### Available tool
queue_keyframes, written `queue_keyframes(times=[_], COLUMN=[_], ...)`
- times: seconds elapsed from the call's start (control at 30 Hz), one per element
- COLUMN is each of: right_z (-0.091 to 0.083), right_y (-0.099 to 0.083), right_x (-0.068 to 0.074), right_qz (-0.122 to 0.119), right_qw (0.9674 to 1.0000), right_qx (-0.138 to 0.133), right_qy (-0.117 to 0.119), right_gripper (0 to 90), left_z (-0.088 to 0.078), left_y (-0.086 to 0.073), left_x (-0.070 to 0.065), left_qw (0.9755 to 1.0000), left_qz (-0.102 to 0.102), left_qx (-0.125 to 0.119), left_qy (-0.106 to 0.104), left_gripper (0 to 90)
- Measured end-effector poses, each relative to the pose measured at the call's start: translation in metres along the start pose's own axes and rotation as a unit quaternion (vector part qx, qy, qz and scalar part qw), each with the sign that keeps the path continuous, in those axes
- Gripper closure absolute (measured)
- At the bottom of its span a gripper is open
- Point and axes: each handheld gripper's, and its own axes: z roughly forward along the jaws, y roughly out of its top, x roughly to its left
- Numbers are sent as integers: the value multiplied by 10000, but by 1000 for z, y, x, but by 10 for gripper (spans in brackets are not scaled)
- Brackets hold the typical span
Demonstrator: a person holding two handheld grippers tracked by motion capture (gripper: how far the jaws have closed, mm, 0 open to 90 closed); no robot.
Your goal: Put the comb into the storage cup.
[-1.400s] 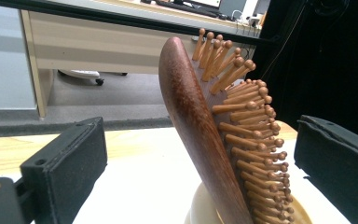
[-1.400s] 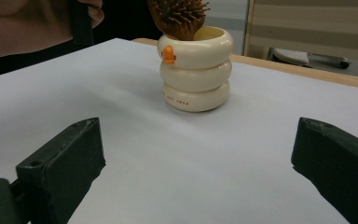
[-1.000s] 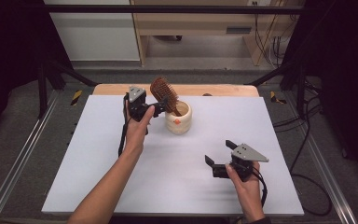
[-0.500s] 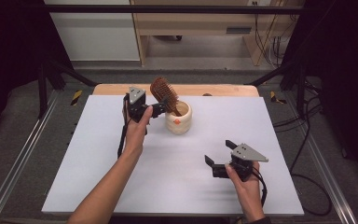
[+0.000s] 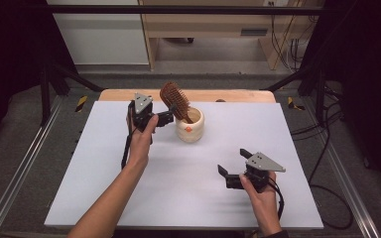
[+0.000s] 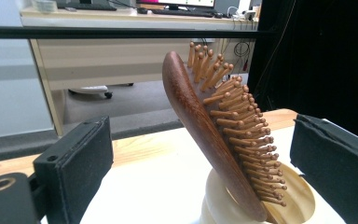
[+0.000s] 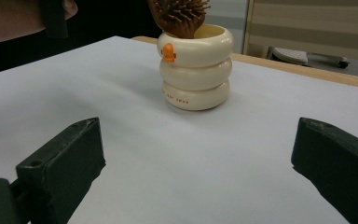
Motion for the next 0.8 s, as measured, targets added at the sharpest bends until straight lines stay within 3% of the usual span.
queue_keyframes(times=[0.33, 0.8], right_z=[0, 0], right_y=[0, 0], right_x=[0, 0], right_qz=[1, -19], right_qw=[10000, 10000], right_qx=[-2, 24], right_qy=[0, -19], right_gripper=[27, 27], left_z=[-10, -25], left_y=[2, 7], left_x=[6, 8], left_qw=[9999, 9991], left_qz=[-78, -202], left_qx=[-70, -174], left_qy=[-56, -345], left_gripper=[59, 42])
